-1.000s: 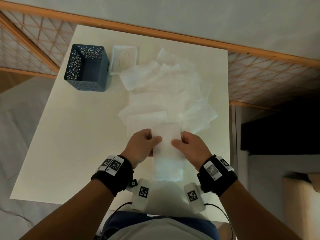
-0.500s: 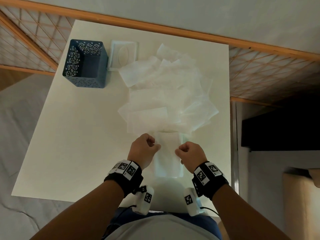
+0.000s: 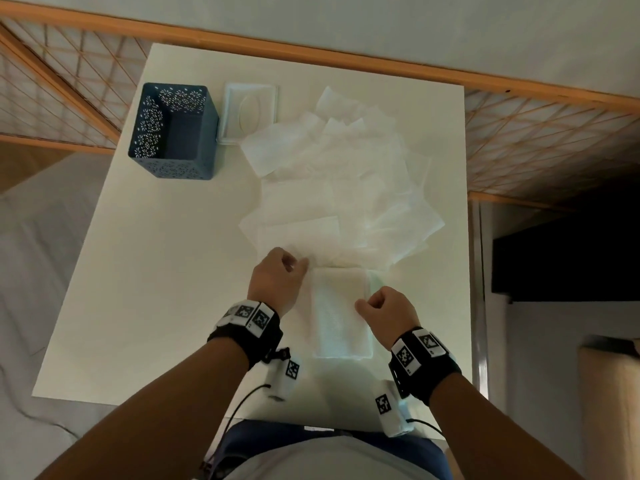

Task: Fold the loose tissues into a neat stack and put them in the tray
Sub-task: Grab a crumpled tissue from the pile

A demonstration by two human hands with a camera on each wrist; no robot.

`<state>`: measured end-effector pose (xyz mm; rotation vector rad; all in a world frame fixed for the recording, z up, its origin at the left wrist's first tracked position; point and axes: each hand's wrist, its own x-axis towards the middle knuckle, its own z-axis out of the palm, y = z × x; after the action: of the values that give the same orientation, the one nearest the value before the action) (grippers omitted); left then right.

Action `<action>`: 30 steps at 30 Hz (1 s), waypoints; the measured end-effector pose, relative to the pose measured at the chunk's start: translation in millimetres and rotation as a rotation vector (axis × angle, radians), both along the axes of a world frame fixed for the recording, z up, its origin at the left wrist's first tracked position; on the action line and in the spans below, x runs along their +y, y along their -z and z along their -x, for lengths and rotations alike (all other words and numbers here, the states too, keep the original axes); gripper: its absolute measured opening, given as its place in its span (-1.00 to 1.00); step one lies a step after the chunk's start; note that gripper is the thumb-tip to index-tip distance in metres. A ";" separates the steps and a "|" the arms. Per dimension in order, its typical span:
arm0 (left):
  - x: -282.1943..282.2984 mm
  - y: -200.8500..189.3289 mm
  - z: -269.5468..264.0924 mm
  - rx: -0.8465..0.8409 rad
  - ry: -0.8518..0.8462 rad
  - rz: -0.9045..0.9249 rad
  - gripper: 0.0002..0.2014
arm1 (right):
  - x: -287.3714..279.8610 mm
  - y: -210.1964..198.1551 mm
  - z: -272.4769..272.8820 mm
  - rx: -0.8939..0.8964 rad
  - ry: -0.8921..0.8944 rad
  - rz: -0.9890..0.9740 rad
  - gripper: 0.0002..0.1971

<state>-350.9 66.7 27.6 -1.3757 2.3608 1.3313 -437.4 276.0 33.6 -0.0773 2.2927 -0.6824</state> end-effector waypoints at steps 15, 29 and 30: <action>-67.1 19.5 74.0 -0.056 0.430 0.405 -0.71 | -1.8 -40.9 0.9 0.110 -0.069 0.109 -0.78; -65.3 22.6 77.2 -0.121 0.535 0.408 -0.95 | 0.8 -41.8 1.8 0.057 -0.082 0.104 -0.82; -64.4 22.1 76.6 -0.124 0.553 0.412 -0.97 | 1.2 -41.5 1.8 0.057 -0.081 0.108 -0.82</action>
<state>-427.5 2.3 5.5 -0.7330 2.7319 0.6219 -439.2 277.1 75.1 -0.2416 2.2923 -0.7706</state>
